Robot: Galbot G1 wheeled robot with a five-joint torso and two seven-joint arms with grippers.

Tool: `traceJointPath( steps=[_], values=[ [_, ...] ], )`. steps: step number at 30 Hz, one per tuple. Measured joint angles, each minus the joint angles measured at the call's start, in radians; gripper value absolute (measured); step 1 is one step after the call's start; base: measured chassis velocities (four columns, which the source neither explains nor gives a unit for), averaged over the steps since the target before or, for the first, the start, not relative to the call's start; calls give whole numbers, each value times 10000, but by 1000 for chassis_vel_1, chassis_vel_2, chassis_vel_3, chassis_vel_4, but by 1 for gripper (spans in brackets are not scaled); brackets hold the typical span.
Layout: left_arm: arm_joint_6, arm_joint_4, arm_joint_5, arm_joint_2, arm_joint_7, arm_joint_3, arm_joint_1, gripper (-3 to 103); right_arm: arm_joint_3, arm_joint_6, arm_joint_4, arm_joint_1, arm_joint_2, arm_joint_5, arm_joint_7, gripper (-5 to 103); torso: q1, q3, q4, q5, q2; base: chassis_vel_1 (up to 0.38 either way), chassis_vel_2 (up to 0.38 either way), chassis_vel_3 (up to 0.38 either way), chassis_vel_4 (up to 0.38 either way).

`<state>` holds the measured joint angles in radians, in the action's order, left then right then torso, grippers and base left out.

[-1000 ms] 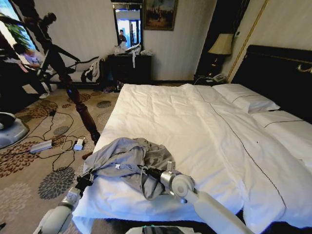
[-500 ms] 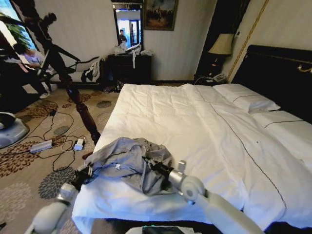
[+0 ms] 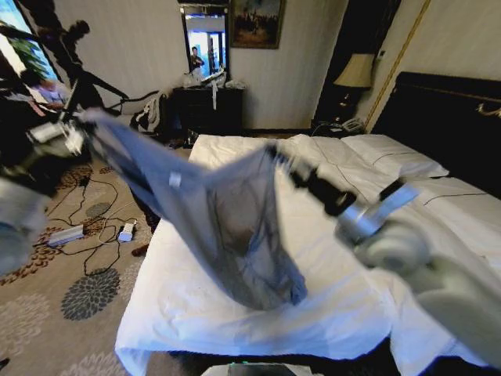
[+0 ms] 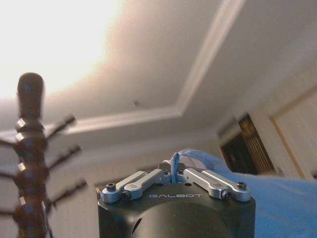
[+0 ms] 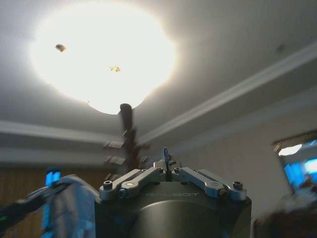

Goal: Pick up the clothes from the bed and hang them on the clothes hanger.

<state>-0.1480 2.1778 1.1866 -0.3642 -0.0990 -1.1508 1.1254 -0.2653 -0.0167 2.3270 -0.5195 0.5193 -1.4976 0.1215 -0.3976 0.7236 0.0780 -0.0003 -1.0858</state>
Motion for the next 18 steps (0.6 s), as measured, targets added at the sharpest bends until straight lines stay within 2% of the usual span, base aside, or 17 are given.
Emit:
traceJointPath(
  steps=[4, 7, 8, 10, 14, 18],
  values=[
    [-140, -817, 860, 719, -465, 1459, -2448, 0, -1199, 222, -399, 397, -466, -424, 139, 0, 0, -1, 0, 6, -1, 0, 0, 0, 0],
    [-160, -868, 886, 757, -543, 1898, -2945, 0, -1599, 316, -392, 214, -633, -429, 142, 0, 1, -3, 0, 3, -1, 0, 0, 0, 0],
    [-183, -728, 694, 605, -647, 2154, -3039, 0, -1879, 377, -269, -308, -787, -266, 257, 0, 2, -3, 0, 5, -1, 0, 0, 0, 0],
    [-186, -568, 447, 422, -689, 2238, -2894, 0, -1979, 401, -181, -720, -847, -36, 339, 0, 3, -3, 0, 5, -1, 0, 0, 0, 0],
    [-199, 24, -733, -399, -693, 2839, -1755, 0, -2080, 466, 103, -2135, -902, 866, 379, 0, 2, -2, -1, -1, 0, 0, 0, 0, 0],
    [-190, 275, -1290, -669, -629, 3478, -1433, 0, -1811, 476, 159, -2579, -884, 1192, 372, 0, 4, -2, -2, 3, 0, 0, 0, 0, 0]
  ],
)
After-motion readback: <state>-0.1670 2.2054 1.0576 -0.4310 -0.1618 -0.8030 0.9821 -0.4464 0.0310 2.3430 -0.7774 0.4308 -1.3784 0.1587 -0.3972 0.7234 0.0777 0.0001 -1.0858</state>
